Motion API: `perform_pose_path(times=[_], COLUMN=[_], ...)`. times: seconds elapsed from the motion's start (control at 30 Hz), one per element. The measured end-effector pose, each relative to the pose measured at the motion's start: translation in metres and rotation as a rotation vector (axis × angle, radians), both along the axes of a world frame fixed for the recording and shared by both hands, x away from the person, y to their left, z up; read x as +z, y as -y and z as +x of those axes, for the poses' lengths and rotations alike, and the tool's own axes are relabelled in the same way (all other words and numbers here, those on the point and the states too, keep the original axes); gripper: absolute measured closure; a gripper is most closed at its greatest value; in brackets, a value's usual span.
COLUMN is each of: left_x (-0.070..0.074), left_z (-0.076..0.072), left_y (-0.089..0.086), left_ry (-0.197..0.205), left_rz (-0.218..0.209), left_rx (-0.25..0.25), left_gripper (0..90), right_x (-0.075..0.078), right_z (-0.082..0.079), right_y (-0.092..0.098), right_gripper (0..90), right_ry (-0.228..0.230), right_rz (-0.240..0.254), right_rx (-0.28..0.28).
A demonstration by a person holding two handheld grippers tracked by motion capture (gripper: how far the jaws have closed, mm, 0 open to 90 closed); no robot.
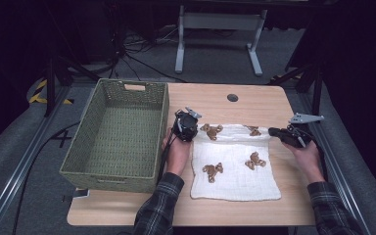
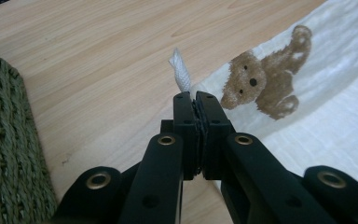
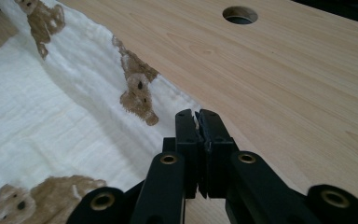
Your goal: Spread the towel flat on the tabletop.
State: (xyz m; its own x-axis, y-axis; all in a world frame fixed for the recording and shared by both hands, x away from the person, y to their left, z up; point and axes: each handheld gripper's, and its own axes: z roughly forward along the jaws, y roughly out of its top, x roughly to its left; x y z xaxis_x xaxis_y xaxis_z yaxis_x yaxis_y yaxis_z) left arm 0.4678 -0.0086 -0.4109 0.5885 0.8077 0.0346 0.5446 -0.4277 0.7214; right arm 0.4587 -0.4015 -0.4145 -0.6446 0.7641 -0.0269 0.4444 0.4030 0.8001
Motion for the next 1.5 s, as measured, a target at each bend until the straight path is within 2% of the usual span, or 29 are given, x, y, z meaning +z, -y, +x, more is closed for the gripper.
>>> perform_pose_path(times=[0.07, 0.13, 0.17, 0.37, 0.47, 0.6, 0.63, 0.73, 0.8, 0.83, 0.9, 1.0, 1.2, 1.4, 1.47, 1.5], left_x=[0.001, 0.001, 0.001, 0.001, 0.000, -0.001, -0.001, 0.001, 0.002, 0.002, 0.001, 0.000, -0.001, 0.001, 0.002, 0.000], left_z=[-0.004, -0.010, -0.011, -0.023, -0.036, -0.050, -0.053, -0.063, -0.070, -0.072, -0.076, -0.079, -0.090, -0.107, -0.112, -0.115], left_y=[-0.002, -0.004, -0.005, -0.009, -0.011, -0.007, -0.006, -0.005, -0.006, -0.007, -0.008, -0.009, -0.013, -0.012, -0.012, -0.013], left_ry=[0.001, -0.007, 0.004, -0.007, -0.015, -0.023, -0.011, -0.004, 0.007, 0.011, -0.001, -0.011, -0.005, 0.001, -0.002, 0.002], left_rz=[-0.005, -0.028, -0.030, -0.034, -0.048, -0.051, -0.040, -0.027, -0.042, -0.035, -0.059, -0.052, -0.050, -0.046, -0.022, -0.037], left_rx=[-0.008, -0.016, -0.020, -0.027, -0.028, -0.050, -0.056, -0.063, -0.066, -0.071, -0.075, -0.083, -0.093, -0.111, -0.127, -0.126], left_gripper=[87.9, 87.9, 87.9, 87.9, 87.9, 87.9, 87.9, 87.9, 87.9, 87.9, 87.9, 87.9, 87.9, 87.9, 87.9, 87.9], right_x=[0.002, 0.003, 0.003, 0.006, 0.006, 0.005, 0.004, 0.003, 0.002, 0.002, 0.001, 0.000, -0.002, -0.003, -0.003, -0.003], right_z=[-0.005, -0.010, -0.013, -0.025, -0.034, -0.044, -0.046, -0.053, -0.056, -0.059, -0.062, -0.066, -0.077, -0.090, -0.096, -0.099], right_y=[-0.001, -0.001, 0.000, 0.000, 0.002, 0.003, 0.004, 0.005, 0.006, 0.006, 0.005, 0.004, 0.003, 0.003, 0.003, 0.004], right_gripper=[87.7, 87.7, 87.7, 87.6, 87.6, 87.6, 87.6, 87.6, 87.6, 87.6, 87.5, 87.5, 87.4, 87.4, 87.4, 87.4], right_ry=[0.002, 0.003, 0.004, 0.008, 0.009, 0.006, 0.002, -0.006, -0.005, -0.011, -0.014, -0.020, -0.030, -0.034, -0.038, -0.038], right_rz=[0.002, 0.011, 0.016, 0.029, 0.062, 0.052, 0.055, 0.059, 0.061, 0.068, 0.064, 0.069, 0.062, 0.061, 0.055, 0.058], right_rx=[0.005, 0.010, 0.016, 0.027, 0.032, 0.037, 0.040, 0.047, 0.056, 0.063, 0.074, 0.082, 0.109, 0.126, 0.135, 0.137])
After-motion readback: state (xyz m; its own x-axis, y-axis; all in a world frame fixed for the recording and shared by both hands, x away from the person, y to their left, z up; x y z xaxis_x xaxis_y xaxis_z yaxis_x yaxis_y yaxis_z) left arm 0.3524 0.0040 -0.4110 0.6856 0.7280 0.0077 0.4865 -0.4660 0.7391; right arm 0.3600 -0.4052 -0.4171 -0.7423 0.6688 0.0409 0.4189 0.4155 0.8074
